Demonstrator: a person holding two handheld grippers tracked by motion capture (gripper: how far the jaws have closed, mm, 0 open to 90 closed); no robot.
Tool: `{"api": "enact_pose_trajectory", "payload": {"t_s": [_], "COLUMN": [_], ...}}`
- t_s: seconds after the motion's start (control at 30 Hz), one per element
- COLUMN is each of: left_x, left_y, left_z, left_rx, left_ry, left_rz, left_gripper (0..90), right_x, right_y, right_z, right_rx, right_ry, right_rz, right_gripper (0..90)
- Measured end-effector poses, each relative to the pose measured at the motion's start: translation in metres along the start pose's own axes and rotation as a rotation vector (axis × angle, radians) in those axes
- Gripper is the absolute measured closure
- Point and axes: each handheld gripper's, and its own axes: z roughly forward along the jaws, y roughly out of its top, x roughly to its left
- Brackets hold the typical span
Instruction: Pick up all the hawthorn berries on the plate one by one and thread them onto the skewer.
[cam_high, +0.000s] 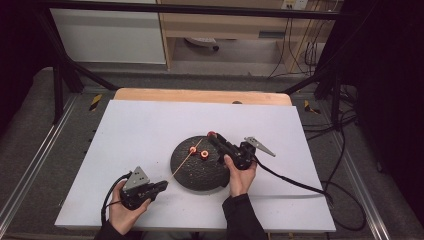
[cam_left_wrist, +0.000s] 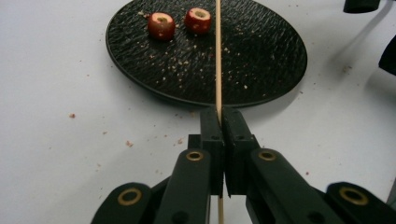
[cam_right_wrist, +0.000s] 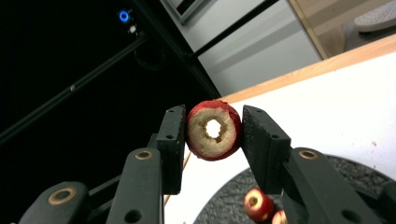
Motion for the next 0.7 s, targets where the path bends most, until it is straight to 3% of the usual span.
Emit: {"api": "enact_pose_trajectory", "payload": {"t_s": [0.4, 0.7], "left_x": [-0.011, -0.016], "left_y": [0.011, 0.015], "left_z": [0.009, 0.013], "left_rx": [-0.025, -0.027], "left_ry": [-0.022, -0.027], "left_rz": [-0.014, -0.006], "left_gripper": [87.7, 87.7], "right_x": [0.000, -0.001], "right_y": [0.008, 0.005], "right_z": [0.002, 0.004], "right_rx": [-0.101, -0.117], "right_ry": [0.011, 0.011], "right_rz": [0.031, 0.023], "right_gripper": [61.4, 61.4]}}
